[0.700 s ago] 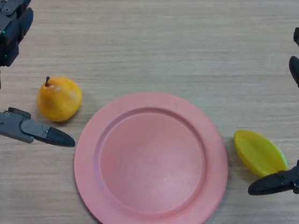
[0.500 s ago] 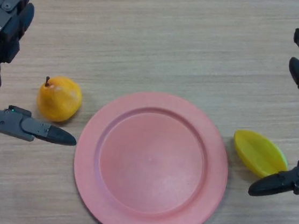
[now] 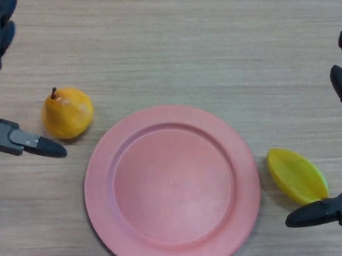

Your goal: Pick up the yellow pear and place it on the plate

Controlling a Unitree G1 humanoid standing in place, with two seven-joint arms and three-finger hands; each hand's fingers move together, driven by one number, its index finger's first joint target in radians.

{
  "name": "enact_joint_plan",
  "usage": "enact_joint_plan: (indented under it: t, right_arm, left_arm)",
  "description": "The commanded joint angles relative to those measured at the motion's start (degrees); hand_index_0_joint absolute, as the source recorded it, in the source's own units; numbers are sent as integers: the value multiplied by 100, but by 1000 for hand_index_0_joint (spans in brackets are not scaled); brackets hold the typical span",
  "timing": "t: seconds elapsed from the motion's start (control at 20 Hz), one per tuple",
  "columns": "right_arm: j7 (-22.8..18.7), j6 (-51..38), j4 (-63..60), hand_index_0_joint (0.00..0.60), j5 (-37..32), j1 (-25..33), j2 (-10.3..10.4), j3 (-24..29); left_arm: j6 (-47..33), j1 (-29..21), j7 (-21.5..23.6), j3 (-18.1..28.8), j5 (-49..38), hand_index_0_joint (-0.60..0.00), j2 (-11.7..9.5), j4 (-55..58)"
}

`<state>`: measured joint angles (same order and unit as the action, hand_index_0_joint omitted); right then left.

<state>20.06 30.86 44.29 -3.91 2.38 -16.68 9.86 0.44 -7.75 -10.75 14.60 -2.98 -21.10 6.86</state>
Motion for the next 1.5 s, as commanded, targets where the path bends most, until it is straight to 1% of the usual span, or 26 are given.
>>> enact_joint_plan:
  t: [0.05,0.15,0.25,0.3,0.35,0.45,0.6,0.65,0.7,0.9,1.05,1.1,1.15,1.2,1.25,1.3,1.35,1.4,1.45,1.5]
  right_arm:
    - [-260,-512,272,0,-187,58,-99,425]
    - [-310,-461,367,0,-278,-18,-73,515]
    - [-309,-560,364,0,-275,-130,-37,554]
    - [-324,-483,398,0,-320,-137,-29,582]
    - [-357,-292,487,0,-405,-118,-40,623]
    - [-397,-277,493,0,-427,-133,-30,614]
    - [-373,-219,585,0,-403,-161,-55,690]
    - [-352,-274,585,0,-382,-215,-31,710]
    - [-342,-271,585,0,-383,-213,-34,730]
    - [-311,-247,603,0,-359,-139,-103,854]
    - [-346,-125,654,0,-445,-114,-106,968]
    - [-354,-115,663,0,-456,-118,-103,983]
    - [-402,-57,709,0,-538,-87,-101,1086]
    - [-416,-41,722,0,-562,-80,-101,1113]
    - [-429,-29,733,0,-578,-82,-102,1121]
    - [-441,-15,746,0,-594,-87,-105,1129]
    - [-459,24,779,0,-638,-100,-114,1153]
    - [-465,37,822,0,-679,-131,-117,1188]
    - [-473,60,883,0,-746,-173,-94,1235]
    - [-493,52,892,0,-758,-159,-88,1235]
  left_arm:
    - [-1037,-376,176,284,-199,0,-366,-255]
    - [-1285,-577,211,192,-167,0,-435,-881]
    - [-1549,-743,306,73,-150,0,-451,-1502]
    - [-1571,-802,294,39,-180,0,-464,-1675]
    - [-1832,-939,378,-64,-33,0,-468,-2111]
    - [-1775,-1111,301,-161,-104,0,-482,-2516]
    - [-2118,-1504,372,-336,76,0,-487,-3331]
    - [-2353,-1699,445,-403,172,0,-479,-3748]
    - [-2403,-1791,433,-418,135,0,-473,-3913]
    - [-3068,-2361,481,-648,407,0,-431,-5127]
    - [-3537,-2715,685,-788,618,0,-314,-5923]
    - [-3585,-2754,711,-814,663,-50,-300,-6019]
    - [-3632,-2843,678,-914,813,-20,-266,-6261]
    - [-3653,-2864,677,-942,860,-50,-254,-6324]
    - [-3707,-2879,719,-958,922,-200,-240,-6375]
    - [-3766,-2900,769,-974,991,-299,-228,-6439]
    - [-3926,-2968,917,-1014,1183,-450,-211,-6629]
    - [-4135,-3036,1128,-1054,1409,-550,-206,-6839]
    - [-4349,-3099,1359,-1106,1670,-600,-206,-7037]
    - [-4402,-3113,1414,-1119,1744,-600,-203,-7071]
